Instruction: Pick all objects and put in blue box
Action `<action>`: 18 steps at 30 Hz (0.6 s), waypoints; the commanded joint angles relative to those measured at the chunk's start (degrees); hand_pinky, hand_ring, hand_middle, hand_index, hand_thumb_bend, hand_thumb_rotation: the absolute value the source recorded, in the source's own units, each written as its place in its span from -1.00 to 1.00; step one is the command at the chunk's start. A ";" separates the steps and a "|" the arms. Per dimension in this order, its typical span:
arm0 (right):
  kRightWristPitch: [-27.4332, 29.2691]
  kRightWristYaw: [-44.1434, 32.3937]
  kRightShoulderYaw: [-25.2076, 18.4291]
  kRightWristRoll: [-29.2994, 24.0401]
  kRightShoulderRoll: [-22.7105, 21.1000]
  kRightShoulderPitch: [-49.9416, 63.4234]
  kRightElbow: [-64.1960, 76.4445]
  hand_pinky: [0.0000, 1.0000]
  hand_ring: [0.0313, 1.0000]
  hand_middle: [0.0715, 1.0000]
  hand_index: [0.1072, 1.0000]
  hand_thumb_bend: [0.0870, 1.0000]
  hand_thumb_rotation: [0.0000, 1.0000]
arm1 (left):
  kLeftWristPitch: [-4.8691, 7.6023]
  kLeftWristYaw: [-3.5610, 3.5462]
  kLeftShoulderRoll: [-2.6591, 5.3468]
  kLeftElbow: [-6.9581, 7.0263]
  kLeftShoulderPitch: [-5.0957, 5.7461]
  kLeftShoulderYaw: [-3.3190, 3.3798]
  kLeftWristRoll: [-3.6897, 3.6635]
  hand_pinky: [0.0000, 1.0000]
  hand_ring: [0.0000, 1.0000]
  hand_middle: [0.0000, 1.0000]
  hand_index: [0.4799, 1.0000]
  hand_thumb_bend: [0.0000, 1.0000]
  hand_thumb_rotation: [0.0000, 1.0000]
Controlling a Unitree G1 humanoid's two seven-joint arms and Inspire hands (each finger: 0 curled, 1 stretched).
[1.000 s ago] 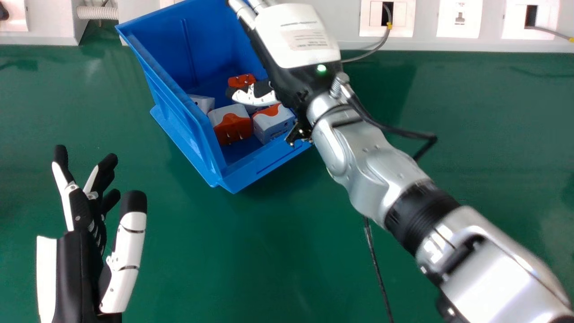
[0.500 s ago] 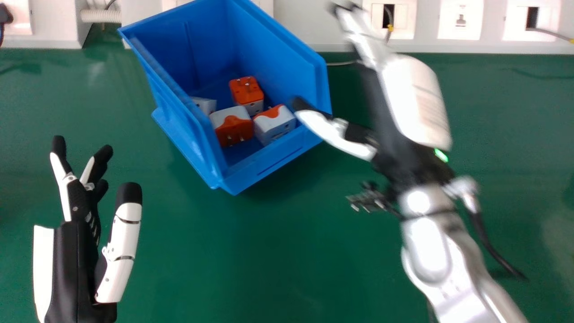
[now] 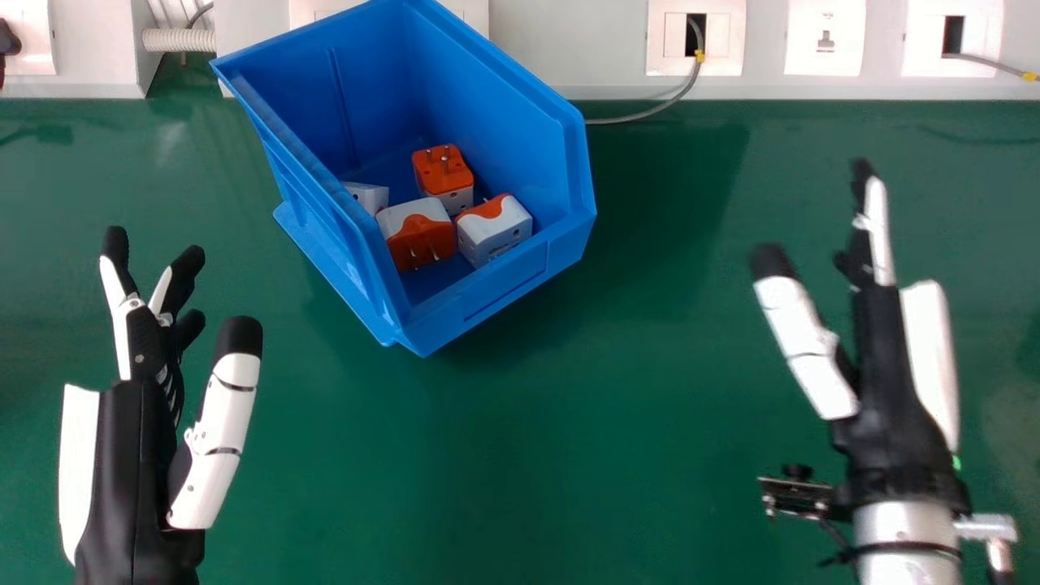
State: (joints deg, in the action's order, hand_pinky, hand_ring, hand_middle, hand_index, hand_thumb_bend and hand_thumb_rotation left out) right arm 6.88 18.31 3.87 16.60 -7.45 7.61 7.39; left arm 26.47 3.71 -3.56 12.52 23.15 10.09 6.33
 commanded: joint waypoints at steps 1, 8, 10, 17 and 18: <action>-0.53 -1.61 -1.95 -2.50 0.71 -0.41 2.07 0.98 1.00 1.00 1.00 -0.23 1.00 | -0.18 -0.36 -0.67 0.89 -0.43 0.34 -0.42 0.85 0.91 0.88 0.71 0.05 0.65; -2.34 -8.92 -6.18 -12.82 1.84 -0.67 4.04 1.00 1.00 1.00 1.00 0.00 1.00 | -0.01 -0.58 -1.35 0.25 -0.85 0.70 -0.28 0.84 0.91 0.88 0.71 0.07 0.67; -2.32 -9.74 -7.11 -13.07 1.40 -0.71 3.92 1.00 1.00 1.00 1.00 -0.04 1.00 | -0.82 -0.71 -1.32 0.74 -0.70 0.61 -0.32 0.86 0.91 0.89 0.72 0.08 0.67; -1.81 -13.41 -8.83 -13.35 0.00 -0.66 3.77 0.98 1.00 1.00 1.00 -0.12 1.00 | -0.77 -0.89 -1.53 -0.43 -1.84 0.64 -0.16 0.91 0.93 0.90 0.74 0.04 0.66; -1.83 -13.83 -8.95 -13.39 -0.09 -0.65 3.75 0.97 1.00 1.00 1.00 -0.12 1.00 | -0.69 -0.98 -1.67 -0.65 -2.00 0.58 -0.08 0.92 0.94 0.91 0.75 0.00 0.68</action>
State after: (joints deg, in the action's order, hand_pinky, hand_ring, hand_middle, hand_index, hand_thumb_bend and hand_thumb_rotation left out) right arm 4.14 4.96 -4.44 3.65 -7.00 7.57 9.28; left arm 25.42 2.74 -4.73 11.70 21.72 10.43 6.31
